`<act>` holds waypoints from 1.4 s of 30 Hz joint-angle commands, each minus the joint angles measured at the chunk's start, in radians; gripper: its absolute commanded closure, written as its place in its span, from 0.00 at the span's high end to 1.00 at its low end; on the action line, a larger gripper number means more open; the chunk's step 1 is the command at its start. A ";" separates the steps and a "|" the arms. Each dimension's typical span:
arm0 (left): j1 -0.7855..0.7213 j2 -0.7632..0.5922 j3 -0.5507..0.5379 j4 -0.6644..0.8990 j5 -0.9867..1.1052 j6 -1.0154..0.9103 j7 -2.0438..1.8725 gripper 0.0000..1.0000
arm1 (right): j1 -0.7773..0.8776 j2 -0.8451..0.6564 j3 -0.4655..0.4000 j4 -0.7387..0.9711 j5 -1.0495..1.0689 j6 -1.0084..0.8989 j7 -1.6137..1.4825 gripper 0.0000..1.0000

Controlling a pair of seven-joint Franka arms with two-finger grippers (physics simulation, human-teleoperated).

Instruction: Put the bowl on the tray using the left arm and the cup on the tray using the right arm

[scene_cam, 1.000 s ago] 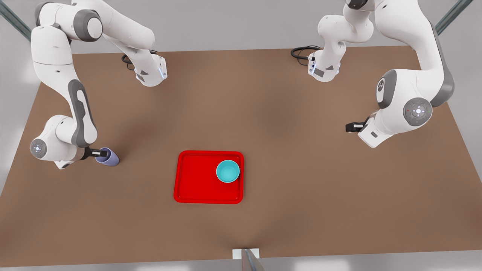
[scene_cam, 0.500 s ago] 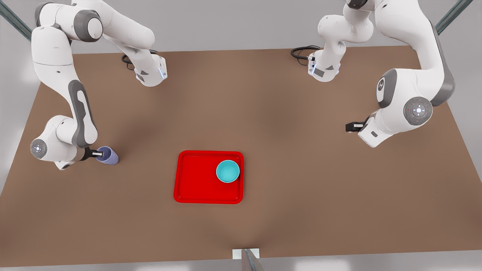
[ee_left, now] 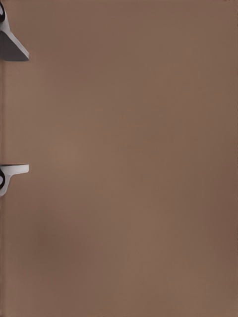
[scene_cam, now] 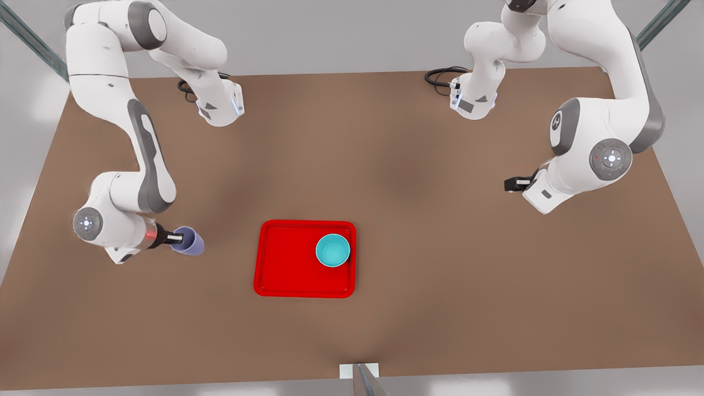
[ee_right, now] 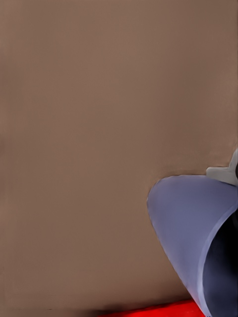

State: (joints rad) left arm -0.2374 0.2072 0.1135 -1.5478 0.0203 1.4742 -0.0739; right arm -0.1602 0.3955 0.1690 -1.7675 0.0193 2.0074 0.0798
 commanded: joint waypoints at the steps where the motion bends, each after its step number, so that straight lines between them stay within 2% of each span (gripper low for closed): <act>1: 0.001 0.000 0.000 0.000 0.000 0.000 0.000 1.00 | 0.011 0.003 0.001 0.013 -0.004 -0.006 0.015 0.21; 4: 0.001 0.001 0.000 0.000 0.001 0.002 0.000 1.00 | 0.076 0.065 0.004 0.135 0.062 -0.061 0.080 0.21; 7: 0.001 0.005 0.000 0.000 0.000 0.003 0.000 1.00 | 0.076 0.175 0.112 0.315 0.062 -0.154 0.193 0.21; 10: 0.001 0.011 0.003 0.000 0.003 0.002 -0.001 1.00 | 0.145 0.195 0.136 0.332 0.067 -0.144 0.238 0.21; 15: 0.001 0.023 0.000 0.000 0.000 0.002 0.002 1.00 | 0.199 0.319 0.159 0.480 0.064 -0.142 0.294 0.21; 21: 0.001 0.046 0.002 0.000 0.000 0.012 0.000 1.00 | 0.226 0.371 0.155 0.474 0.024 -0.052 0.282 0.21; 33: 0.001 0.044 0.000 0.000 0.000 0.011 0.000 1.00 | 0.220 0.422 0.147 0.444 -0.052 -0.048 0.281 0.21; 34: 0.001 0.043 0.000 0.000 0.000 0.008 0.000 1.00 | 0.215 0.422 0.147 0.442 -0.050 -0.053 0.281 0.66; 35: 0.001 0.041 0.000 0.000 0.000 0.006 0.000 1.00 | 0.217 0.419 0.147 0.436 -0.052 -0.052 0.287 1.00; 42: 0.001 0.041 -0.002 0.000 0.000 0.005 0.000 1.00 | 0.215 0.413 0.149 0.439 -0.050 -0.048 0.282 1.00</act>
State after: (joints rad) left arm -0.2368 0.2486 0.1107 -1.5478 0.0200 1.4788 -0.0736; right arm 0.0481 0.8036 0.3175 -1.3258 -0.0307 1.9589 0.3594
